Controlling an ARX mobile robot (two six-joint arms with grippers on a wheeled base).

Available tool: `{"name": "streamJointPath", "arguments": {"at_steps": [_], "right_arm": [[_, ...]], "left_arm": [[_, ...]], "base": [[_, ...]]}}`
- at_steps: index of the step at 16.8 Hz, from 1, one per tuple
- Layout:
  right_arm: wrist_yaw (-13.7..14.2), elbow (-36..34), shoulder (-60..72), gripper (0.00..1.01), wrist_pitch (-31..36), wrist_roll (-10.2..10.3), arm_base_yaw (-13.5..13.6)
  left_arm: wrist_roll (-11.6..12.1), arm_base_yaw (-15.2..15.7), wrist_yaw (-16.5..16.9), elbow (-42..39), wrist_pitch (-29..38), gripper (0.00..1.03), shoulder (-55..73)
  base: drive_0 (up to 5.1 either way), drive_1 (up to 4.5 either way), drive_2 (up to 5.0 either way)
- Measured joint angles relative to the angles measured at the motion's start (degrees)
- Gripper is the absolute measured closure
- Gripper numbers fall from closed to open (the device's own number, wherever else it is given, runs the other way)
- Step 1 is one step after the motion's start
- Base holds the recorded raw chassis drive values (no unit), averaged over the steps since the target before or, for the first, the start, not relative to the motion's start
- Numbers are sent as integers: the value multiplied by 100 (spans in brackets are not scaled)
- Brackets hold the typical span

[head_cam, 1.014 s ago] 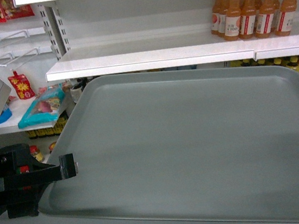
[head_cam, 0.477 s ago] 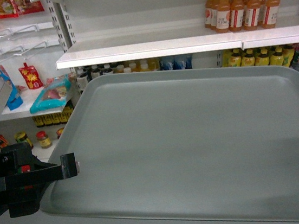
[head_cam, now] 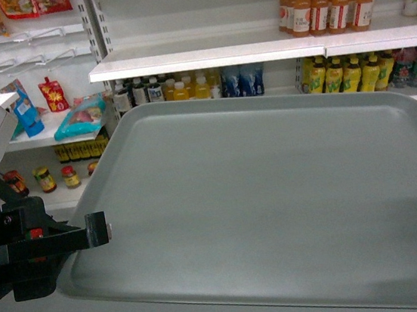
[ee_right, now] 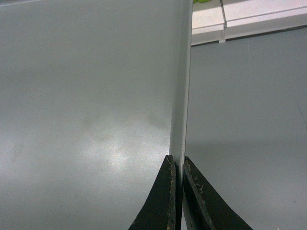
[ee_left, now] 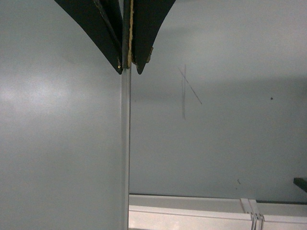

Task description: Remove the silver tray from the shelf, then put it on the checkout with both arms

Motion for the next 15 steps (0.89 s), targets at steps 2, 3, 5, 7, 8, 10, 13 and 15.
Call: {"name": "streamJointPath", "arguments": {"at_steps": [2, 3, 5, 7, 8, 10, 13, 15], "right_arm": [[-2, 0, 0, 99, 11, 0, 7], [-2, 0, 0, 99, 0, 0, 7], [-2, 0, 0, 99, 0, 0, 4], [0, 0, 0, 99, -4, 0, 7], [-2, 0, 0, 99, -7, 0, 7], [-2, 0, 0, 99, -2, 0, 7], [-2, 0, 0, 99, 7, 0, 7], [0, 0, 0, 99, -9, 0, 2]], "left_arm": [[0, 0, -9, 0, -42, 101, 0], [0, 0, -11, 0, -35, 101, 0], [0, 0, -11, 0, -33, 101, 0], [0, 0, -13, 0, -35, 101, 0], [0, 0, -13, 0, -33, 101, 0], [0, 0, -13, 0, -39, 101, 0], [0, 0, -13, 0, -28, 101, 0], [0, 0, -7, 0, -33, 101, 0]], "base": [[12, -421, 446], [17, -416, 450], [12, -421, 446], [12, -422, 445], [9, -424, 443], [11, -423, 444], [3, -431, 436], [-7, -440, 426]]}}
